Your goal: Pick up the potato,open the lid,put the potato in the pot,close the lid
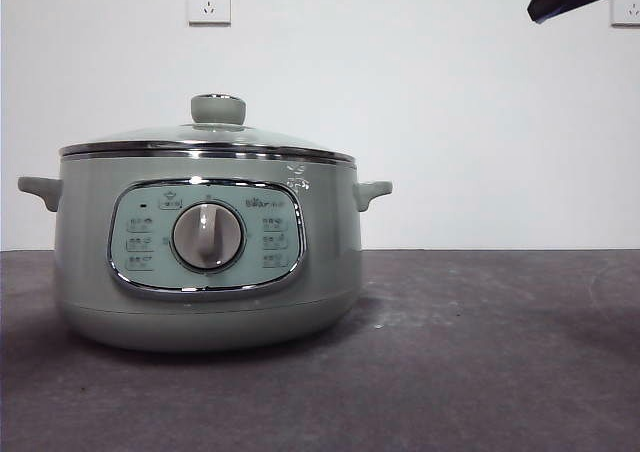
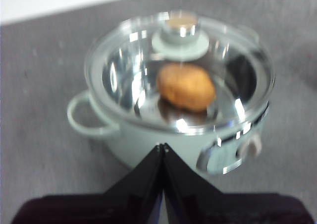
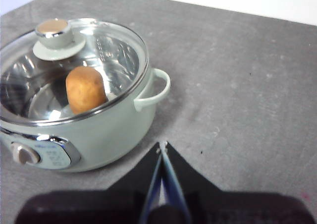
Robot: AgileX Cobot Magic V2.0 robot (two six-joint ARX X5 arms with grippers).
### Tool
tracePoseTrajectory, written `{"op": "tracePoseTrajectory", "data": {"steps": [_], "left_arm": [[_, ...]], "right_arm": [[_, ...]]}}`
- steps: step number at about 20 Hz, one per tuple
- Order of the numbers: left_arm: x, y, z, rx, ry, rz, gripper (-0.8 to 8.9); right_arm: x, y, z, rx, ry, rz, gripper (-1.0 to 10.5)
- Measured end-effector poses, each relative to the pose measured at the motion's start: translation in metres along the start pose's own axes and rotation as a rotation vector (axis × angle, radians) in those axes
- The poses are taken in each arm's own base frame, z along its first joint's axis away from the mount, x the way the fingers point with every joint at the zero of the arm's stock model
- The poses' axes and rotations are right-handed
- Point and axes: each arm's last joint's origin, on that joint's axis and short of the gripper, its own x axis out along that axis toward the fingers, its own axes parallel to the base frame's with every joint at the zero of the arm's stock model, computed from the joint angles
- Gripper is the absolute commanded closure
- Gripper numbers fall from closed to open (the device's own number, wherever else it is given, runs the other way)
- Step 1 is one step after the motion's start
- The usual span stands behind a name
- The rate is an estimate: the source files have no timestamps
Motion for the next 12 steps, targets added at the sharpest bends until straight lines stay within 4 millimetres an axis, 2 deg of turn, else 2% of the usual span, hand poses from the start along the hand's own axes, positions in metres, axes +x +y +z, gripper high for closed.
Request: {"op": "tracePoseTrajectory", "data": {"steps": [3,9,12], "left_arm": [[0.0009,0.0001,-0.0049,0.001,0.056,0.002,8.16],[0.0007,0.0002,-0.005,0.025,0.056,0.003,8.16],[-0.0078,0.0064,0.0022,0.04,-0.076,0.034,8.16]], "right_arm": [[0.0,0.0,-0.0004,-0.001,0.004,0.0,9.5],[0.0,0.0,-0.0004,-0.001,0.004,0.0,9.5],[-0.0001,-0.0001,-0.0004,-0.001,0.004,0.0,9.5]]}}
